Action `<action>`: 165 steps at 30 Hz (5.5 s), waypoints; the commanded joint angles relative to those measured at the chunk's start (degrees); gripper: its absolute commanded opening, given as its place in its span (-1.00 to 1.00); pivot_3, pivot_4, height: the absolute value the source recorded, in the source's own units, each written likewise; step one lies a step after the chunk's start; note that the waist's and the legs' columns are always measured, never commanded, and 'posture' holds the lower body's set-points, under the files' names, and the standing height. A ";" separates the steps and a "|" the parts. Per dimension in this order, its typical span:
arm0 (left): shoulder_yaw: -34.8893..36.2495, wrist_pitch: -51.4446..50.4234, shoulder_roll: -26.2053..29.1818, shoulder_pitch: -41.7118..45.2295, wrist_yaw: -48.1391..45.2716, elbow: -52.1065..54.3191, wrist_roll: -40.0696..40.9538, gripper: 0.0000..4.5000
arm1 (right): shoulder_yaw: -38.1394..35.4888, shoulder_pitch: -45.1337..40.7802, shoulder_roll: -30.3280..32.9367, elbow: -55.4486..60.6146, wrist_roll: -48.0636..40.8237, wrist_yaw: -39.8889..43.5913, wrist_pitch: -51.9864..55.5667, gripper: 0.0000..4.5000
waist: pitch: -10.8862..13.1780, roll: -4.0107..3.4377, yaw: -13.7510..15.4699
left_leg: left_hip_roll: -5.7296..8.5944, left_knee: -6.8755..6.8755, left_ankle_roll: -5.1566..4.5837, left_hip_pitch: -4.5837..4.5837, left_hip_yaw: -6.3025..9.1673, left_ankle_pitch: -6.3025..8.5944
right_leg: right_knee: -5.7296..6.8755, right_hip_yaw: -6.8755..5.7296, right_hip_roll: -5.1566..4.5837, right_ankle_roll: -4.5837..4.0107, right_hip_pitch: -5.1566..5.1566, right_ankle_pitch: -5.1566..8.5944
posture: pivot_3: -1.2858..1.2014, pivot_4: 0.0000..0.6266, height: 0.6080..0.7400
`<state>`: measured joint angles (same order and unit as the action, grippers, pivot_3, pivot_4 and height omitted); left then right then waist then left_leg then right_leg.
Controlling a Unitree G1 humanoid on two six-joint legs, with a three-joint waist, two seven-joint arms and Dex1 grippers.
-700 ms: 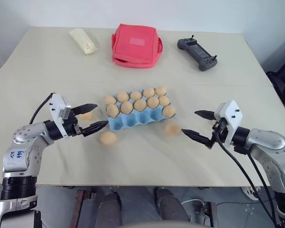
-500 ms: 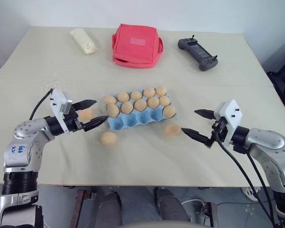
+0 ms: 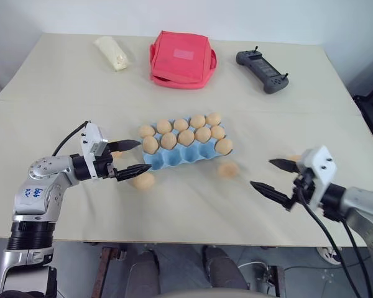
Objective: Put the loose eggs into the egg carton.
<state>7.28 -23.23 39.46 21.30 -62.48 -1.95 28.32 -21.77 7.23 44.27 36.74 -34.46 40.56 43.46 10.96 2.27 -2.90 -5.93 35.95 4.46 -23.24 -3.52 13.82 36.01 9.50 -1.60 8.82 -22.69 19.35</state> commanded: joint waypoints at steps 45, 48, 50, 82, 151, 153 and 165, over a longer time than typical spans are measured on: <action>11.01 -3.64 3.96 -20.51 2.50 15.68 5.51 1.00 | 28.65 -28.58 -10.43 -20.42 9.22 -2.46 -1.80 0.45 | -0.01 0.04 -1.94 | -0.01 -0.31 -0.12 0.01 -0.06 -0.08 | -0.03 0.07 -0.01 -0.40 -0.26 0.01 | 0.03 -0.52 1.00; 11.01 -3.61 4.02 -20.55 2.92 15.72 5.74 1.00 | 26.84 -28.67 -9.66 -18.54 8.71 -2.35 -0.99 0.01 | -0.01 0.04 -1.93 | -0.01 -0.32 -0.12 0.00 -0.07 -0.08 | -0.03 0.07 -0.01 -0.39 -0.26 0.01 | 0.03 -0.52 1.00; 10.87 -3.64 4.04 -20.27 3.17 15.60 5.81 1.00 | 25.75 -28.84 -9.36 -17.04 8.02 -2.35 -0.06 -0.16 | -0.01 0.04 -1.92 | -0.01 -0.33 -0.11 0.00 -0.07 -0.08 | -0.03 0.07 -0.01 -0.39 -0.27 0.01 | 0.03 -0.52 1.00; 9.91 0.91 2.15 -16.45 6.25 13.00 5.18 1.00 | 31.23 -44.53 -18.23 -25.75 14.15 -0.54 -1.50 0.99 | -0.01 0.03 -2.09 | -0.04 -0.44 -0.04 -0.16 -0.24 -0.12 | 0.36 0.07 0.00 -0.23 -0.79 -0.05 | 0.03 -0.52 1.00; 9.72 6.74 0.90 -17.20 5.73 13.55 2.52 1.00 | 7.96 -28.31 -0.44 -30.49 11.06 -2.69 -2.76 -0.04 | 0.05 -0.03 -2.16 | 0.01 -0.03 -0.20 0.05 -0.18 -0.13 | -0.09 0.19 -0.03 -0.38 -0.10 -0.13 | 0.03 -0.52 1.00; 9.87 6.72 0.98 -17.06 5.68 13.39 2.48 1.00 | 9.21 -30.88 -1.30 -26.54 9.22 -2.49 -0.17 -0.05 | 0.06 -0.04 -2.29 | 0.00 -0.04 -0.20 0.05 -0.18 -0.13 | -0.09 0.20 -0.03 -0.38 -0.11 -0.13 | 0.03 -0.52 1.00; 11.50 7.57 1.07 -16.65 7.00 13.21 1.72 1.00 | 27.17 -47.20 -17.68 -22.22 6.78 -2.25 3.87 -0.05 | 0.07 -0.05 -3.26 | -0.02 -0.29 -0.16 -0.06 -0.18 -0.12 | -0.03 0.13 -0.03 -0.19 -0.35 -0.22 | 0.03 -0.52 1.00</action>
<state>17.15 -16.58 39.67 4.36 -55.78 10.10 29.37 4.97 -38.75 27.20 13.83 -27.62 38.01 48.30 11.03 2.22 -6.16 -5.95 35.61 4.31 -23.32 -3.71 13.70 35.99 9.61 -1.63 8.66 -23.11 19.14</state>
